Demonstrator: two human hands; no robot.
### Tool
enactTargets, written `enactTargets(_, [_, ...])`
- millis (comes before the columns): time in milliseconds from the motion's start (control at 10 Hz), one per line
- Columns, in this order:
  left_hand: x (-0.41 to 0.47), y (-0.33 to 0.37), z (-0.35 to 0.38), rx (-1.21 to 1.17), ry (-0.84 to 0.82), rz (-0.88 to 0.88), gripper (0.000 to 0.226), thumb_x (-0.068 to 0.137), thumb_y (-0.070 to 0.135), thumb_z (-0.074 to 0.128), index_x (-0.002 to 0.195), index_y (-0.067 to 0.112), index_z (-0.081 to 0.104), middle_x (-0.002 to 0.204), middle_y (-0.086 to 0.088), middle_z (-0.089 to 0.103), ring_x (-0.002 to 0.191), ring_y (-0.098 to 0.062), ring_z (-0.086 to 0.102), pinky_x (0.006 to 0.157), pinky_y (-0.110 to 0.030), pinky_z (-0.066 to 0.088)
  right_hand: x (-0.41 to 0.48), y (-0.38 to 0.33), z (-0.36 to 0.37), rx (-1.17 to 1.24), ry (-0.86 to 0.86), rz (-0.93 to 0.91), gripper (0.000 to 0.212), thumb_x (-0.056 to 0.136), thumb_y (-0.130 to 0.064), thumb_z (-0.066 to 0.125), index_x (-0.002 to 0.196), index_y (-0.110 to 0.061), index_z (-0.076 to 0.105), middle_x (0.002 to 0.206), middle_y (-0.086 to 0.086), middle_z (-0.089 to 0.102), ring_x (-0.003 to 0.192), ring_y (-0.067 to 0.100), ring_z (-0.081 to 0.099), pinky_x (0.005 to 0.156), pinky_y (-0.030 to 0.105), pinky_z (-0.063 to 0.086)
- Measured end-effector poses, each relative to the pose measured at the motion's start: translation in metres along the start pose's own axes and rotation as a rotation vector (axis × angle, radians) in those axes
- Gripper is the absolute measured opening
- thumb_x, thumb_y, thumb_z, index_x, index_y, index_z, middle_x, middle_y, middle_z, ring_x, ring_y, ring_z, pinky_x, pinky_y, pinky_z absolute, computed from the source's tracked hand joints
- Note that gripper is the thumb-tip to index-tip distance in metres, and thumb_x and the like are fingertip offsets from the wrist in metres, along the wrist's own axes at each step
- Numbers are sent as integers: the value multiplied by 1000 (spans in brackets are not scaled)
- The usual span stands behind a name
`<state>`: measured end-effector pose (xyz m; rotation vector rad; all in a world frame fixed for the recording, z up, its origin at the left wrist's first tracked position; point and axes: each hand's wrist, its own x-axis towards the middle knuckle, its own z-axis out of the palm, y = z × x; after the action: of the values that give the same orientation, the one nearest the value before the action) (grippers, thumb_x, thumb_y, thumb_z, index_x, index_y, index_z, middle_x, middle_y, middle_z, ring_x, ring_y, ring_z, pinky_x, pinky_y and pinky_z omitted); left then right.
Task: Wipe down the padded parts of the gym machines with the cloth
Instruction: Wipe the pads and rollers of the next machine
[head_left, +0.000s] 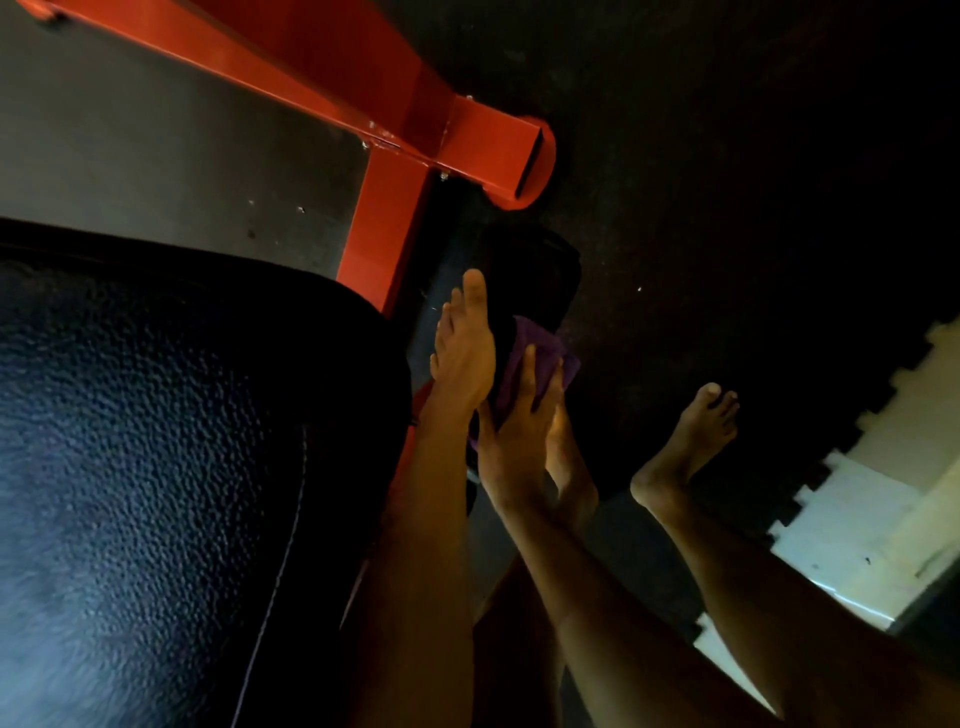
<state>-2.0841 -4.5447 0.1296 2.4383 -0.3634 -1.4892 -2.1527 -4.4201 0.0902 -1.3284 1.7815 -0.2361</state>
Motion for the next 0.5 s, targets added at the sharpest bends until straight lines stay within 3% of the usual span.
enactTargets(100, [-16, -10, 5, 58, -47, 78, 78, 101, 69, 16, 163, 21, 12, 170, -4, 10, 157, -22, 5, 127, -52, 6, 63, -2, -22, 106, -27, -53, 70, 103, -50, 49, 163, -31, 18, 169, 13, 9, 155, 33, 17, 119, 50, 34])
enactTargets(200, [-32, -13, 9, 101, -52, 114, 68, 106, 57, 18, 162, 20, 14, 170, -3, 9, 157, -22, 4, 127, -51, 3, 107, -21, -34, 211, 149, 25, 64, 101, -53, 48, 159, -30, 30, 164, 17, 21, 148, 38, 32, 112, 53, 43])
enactTargets(300, [-33, -9, 9, -31, 38, 92, 77, 98, 73, 21, 159, 26, 27, 167, -2, 23, 155, -23, 18, 125, -54, 9, 121, -33, -39, 116, 168, 35, 63, 100, -58, 44, 158, -36, 29, 164, 16, 21, 148, 41, 31, 109, 61, 44])
enactTargets(400, [6, -15, 5, -215, 160, -81, 113, 67, 103, 12, 150, 33, 46, 153, -1, 50, 144, -27, 41, 120, -58, 23, 50, -24, -26, -149, -20, -114, 76, 98, -50, 58, 161, -40, 17, 170, 13, 9, 152, 45, 19, 111, 68, 38])
enactTargets(500, [15, -13, 6, -214, 172, -139, 106, 74, 99, 8, 151, 34, 43, 152, -3, 51, 145, -29, 40, 120, -60, 22, 10, -11, -32, -261, -54, -289, 89, 90, -41, 74, 159, -35, 19, 166, 17, 22, 144, 50, 35, 102, 67, 48])
